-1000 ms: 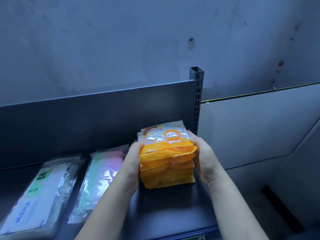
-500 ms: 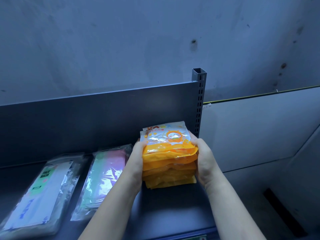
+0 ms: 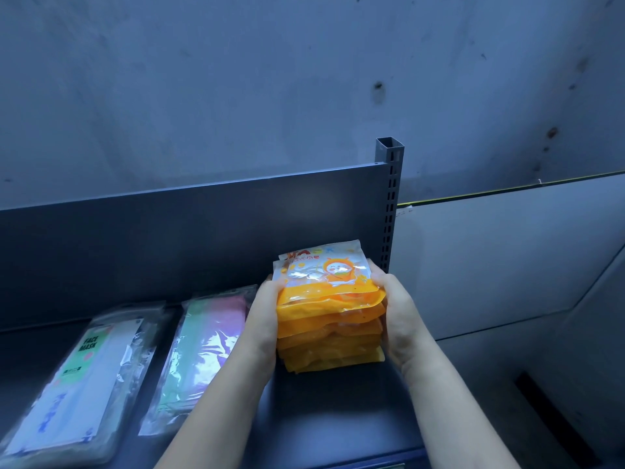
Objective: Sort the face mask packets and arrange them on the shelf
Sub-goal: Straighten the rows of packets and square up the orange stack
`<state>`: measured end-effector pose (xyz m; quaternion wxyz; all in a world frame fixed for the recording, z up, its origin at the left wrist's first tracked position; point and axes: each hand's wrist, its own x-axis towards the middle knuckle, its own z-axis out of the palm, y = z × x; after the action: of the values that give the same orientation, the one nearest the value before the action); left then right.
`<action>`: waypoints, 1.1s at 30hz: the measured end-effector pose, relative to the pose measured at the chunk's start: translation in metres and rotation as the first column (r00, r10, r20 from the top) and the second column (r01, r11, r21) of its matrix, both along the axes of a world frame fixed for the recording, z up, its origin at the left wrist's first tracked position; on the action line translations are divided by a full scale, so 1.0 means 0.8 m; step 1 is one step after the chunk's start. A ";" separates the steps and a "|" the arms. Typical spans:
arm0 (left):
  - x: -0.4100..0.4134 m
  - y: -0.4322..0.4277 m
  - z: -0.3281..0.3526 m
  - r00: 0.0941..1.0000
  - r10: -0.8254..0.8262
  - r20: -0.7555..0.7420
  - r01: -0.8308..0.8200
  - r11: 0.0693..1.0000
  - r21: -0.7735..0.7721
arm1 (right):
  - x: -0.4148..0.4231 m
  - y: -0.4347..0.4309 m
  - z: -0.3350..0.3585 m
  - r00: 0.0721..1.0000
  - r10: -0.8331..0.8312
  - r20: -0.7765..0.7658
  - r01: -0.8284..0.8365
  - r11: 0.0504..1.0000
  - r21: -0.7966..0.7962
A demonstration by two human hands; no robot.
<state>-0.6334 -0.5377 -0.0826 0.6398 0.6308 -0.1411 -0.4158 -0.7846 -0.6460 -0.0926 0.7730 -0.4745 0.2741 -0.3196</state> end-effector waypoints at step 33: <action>0.210 0.237 -0.008 0.457 -0.120 0.881 -0.263 0.929 0.262 | 0.233 0.257 0.029 0.894 -0.226 -0.387 -0.198 0.576 -0.793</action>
<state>-0.4655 -0.3479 -0.0893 0.3616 0.8655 -0.3462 -0.0174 -0.5978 -0.4406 -0.0695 0.3786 -0.8341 0.2696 -0.2972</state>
